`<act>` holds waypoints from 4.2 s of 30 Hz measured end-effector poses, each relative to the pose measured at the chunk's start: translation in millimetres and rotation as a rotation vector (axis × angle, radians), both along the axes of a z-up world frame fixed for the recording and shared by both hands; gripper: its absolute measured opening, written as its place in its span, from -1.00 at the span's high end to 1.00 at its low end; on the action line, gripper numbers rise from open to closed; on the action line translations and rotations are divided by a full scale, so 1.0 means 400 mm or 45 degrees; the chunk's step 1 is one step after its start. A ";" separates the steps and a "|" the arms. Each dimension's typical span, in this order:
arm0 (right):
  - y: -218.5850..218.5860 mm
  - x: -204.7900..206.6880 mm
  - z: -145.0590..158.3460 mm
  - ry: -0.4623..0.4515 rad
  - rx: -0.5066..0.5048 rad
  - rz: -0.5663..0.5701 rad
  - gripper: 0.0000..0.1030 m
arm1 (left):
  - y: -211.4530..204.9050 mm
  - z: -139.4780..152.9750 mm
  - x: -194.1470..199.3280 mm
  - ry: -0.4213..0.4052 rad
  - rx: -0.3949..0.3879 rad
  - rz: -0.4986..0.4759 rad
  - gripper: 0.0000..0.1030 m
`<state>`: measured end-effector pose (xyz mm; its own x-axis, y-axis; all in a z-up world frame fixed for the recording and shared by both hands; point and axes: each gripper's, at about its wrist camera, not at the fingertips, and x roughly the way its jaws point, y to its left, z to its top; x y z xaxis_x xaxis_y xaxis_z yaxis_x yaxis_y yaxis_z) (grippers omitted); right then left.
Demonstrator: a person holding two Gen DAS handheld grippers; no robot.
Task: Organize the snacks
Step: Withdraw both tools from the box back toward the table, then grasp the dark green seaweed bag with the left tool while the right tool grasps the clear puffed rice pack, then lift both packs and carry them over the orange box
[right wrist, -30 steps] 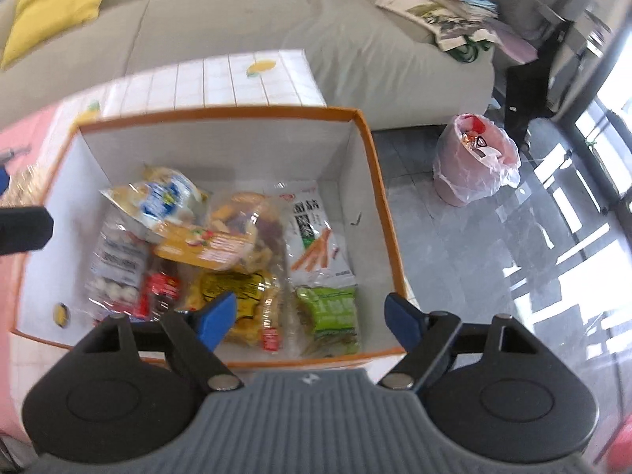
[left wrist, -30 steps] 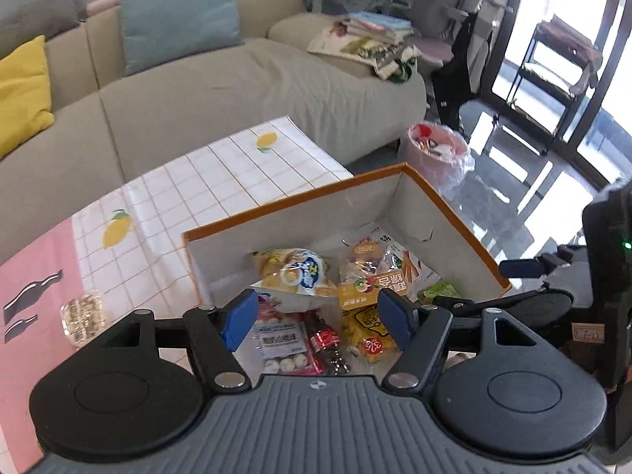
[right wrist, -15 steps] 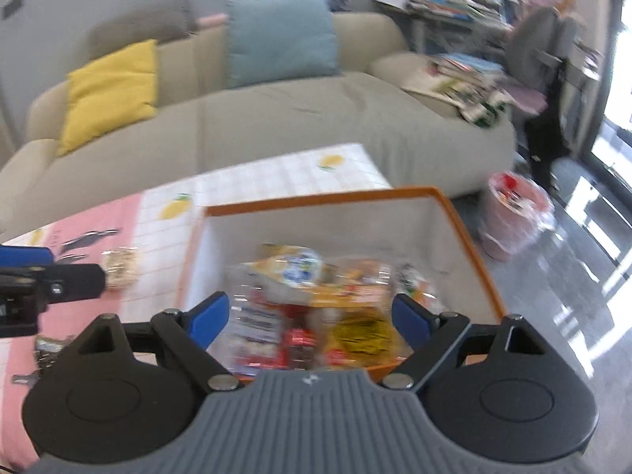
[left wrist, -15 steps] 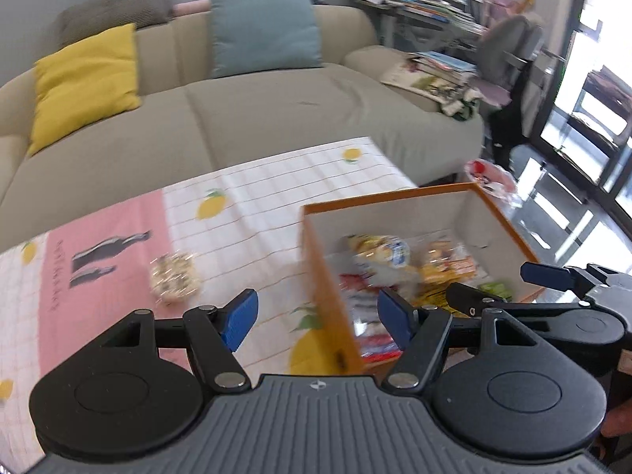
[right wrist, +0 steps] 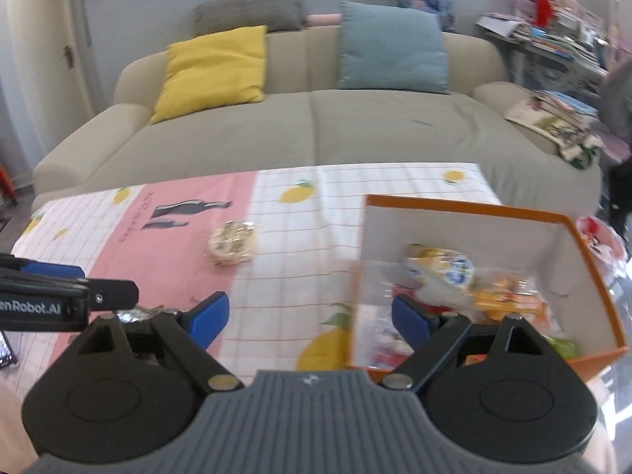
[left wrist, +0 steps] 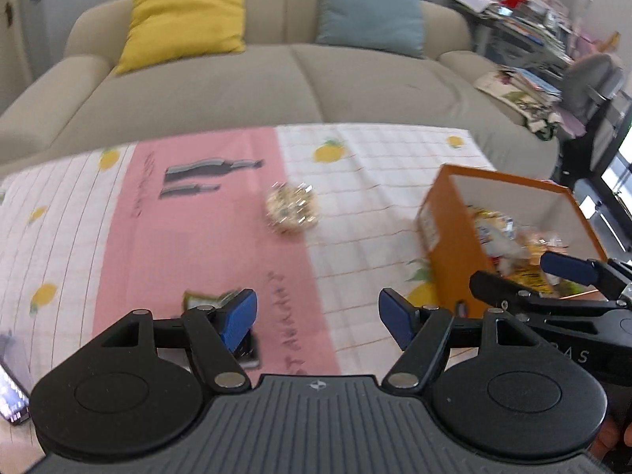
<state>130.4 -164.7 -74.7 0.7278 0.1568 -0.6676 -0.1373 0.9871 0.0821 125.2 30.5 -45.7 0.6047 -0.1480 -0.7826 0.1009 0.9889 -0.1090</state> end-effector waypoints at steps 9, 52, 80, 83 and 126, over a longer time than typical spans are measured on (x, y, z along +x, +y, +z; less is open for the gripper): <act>0.116 0.072 -0.079 0.085 -0.054 0.111 -0.74 | 0.118 -0.102 0.017 0.082 -0.042 0.149 -0.75; 0.216 0.282 -0.282 0.278 -0.100 0.193 -0.63 | 0.179 -0.339 0.151 0.120 -0.057 0.286 -0.08; 0.360 0.584 -0.371 0.261 -0.104 0.109 -0.53 | 0.213 -0.351 0.241 0.208 -0.087 0.357 -0.19; 0.360 0.580 -0.371 0.261 -0.123 0.117 -0.47 | 0.214 -0.346 0.239 0.194 -0.096 0.368 -0.10; -0.225 0.075 0.014 0.099 0.000 -0.022 -0.46 | -0.209 0.032 0.140 -0.087 -0.393 -0.126 0.04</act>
<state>160.5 -254.6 -69.1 0.6764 0.1447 -0.7222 -0.1131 0.9893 0.0922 181.1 -53.0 -32.9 0.6252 -0.4323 -0.6498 0.2124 0.8954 -0.3914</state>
